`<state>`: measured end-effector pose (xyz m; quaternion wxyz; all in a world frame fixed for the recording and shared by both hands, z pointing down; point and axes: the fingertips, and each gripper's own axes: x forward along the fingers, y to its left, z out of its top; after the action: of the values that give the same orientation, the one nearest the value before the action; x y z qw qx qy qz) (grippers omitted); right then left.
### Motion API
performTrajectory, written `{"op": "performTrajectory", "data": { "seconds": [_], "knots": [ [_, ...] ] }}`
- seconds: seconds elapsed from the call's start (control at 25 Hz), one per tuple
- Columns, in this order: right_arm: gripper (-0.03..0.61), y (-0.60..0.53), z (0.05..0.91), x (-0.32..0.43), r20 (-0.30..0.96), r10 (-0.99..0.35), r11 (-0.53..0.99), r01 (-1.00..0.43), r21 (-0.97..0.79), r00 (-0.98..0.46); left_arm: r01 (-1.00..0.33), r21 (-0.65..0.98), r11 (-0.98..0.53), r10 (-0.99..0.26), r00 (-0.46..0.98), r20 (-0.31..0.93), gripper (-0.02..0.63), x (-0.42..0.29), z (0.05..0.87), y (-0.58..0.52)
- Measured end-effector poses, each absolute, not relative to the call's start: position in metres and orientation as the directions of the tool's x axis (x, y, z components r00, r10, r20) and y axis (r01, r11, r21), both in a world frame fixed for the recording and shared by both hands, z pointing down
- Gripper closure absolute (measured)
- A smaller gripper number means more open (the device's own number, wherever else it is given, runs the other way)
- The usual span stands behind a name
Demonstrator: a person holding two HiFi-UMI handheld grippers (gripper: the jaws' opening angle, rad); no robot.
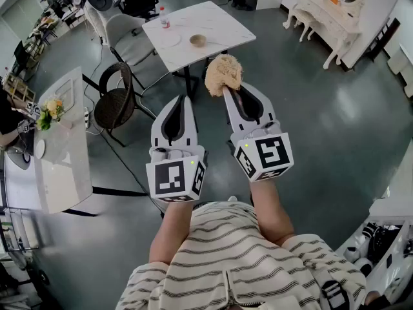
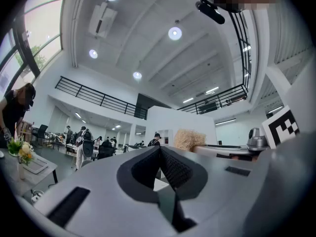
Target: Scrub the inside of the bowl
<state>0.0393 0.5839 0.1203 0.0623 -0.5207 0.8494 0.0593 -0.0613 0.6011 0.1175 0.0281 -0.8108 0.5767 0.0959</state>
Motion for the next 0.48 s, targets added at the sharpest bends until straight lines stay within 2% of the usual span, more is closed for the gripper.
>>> {"op": "performTrajectory", "data": {
  "seconds": [0.48],
  "knots": [
    [0.505, 0.592, 0.123, 0.045, -0.167, -0.866, 0.471, -0.881, 0.042, -0.471, -0.943, 0.049, -0.329, -0.930, 0.315, -0.189, 0.609, -0.049, 0.114, 0.610]
  ]
}}
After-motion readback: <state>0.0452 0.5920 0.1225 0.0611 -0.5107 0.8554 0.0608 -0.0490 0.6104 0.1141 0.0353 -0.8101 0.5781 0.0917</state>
